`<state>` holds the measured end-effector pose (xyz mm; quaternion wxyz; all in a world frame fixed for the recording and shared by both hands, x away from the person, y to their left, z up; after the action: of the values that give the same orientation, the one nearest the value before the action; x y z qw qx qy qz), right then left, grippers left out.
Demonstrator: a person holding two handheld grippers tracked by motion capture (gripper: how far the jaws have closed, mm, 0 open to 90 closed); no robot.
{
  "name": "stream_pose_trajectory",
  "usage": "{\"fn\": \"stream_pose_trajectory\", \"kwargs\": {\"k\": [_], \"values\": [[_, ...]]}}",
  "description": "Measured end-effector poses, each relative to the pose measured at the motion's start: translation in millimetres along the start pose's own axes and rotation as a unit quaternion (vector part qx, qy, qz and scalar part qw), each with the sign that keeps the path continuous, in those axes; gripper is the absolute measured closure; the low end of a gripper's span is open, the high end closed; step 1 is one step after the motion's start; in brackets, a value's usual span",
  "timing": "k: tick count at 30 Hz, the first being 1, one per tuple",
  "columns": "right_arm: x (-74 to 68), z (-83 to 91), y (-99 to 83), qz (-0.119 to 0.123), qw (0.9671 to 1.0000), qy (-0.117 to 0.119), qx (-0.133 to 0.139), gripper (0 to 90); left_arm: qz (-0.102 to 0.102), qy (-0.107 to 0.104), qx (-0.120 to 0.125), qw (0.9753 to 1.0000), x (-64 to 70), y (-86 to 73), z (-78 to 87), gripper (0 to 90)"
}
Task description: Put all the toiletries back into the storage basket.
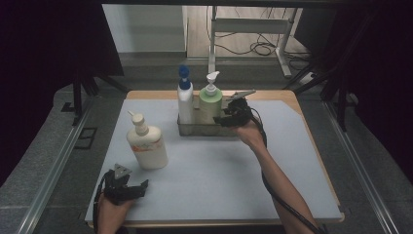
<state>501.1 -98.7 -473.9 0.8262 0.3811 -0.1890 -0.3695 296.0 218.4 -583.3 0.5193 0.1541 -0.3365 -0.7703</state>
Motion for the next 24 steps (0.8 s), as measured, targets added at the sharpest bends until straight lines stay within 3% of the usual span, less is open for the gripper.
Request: {"fn": "stream_pose_trajectory", "kwargs": {"k": [4, 10, 13, 24], "values": [[5.1, 3.5, -5.5, -0.003, 1.0000, 0.001, -0.004, 58.0, 0.000, 0.000, 0.000, 1.0000, 0.0, 0.0, 0.0, 10.6], [10.9, 3.4, -7.6, -0.025, 0.9997, -0.004, -0.007, 74.2, 0.000, 0.000, 0.000, 1.0000, 0.0, 0.0, 0.0, 10.6], [14.1, 0.9, -8.0, -0.030, 0.9994, -0.017, -0.009, 81.3, 0.000, 0.000, 0.000, 1.0000, 0.0, 0.0, 0.0, 10.6], [20.7, -16.8, -10.9, -0.041, 0.9980, -0.039, -0.026, 88.4, -0.001, 0.000, -0.001, 1.0000, -0.2, -0.1, 0.1, 10.6]]}}
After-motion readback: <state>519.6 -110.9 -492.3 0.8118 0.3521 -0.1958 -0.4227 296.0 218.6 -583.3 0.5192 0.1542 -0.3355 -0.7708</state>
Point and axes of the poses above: each handheld gripper's, and its own axes: z roughly backward along the jaws, y roughly out of its top, x roughly to its right, the point moved 8 cm from there along -z, roughly forward along the jaws, and after that the axes turned 7 degrees about -y, right-handed, at the moved point
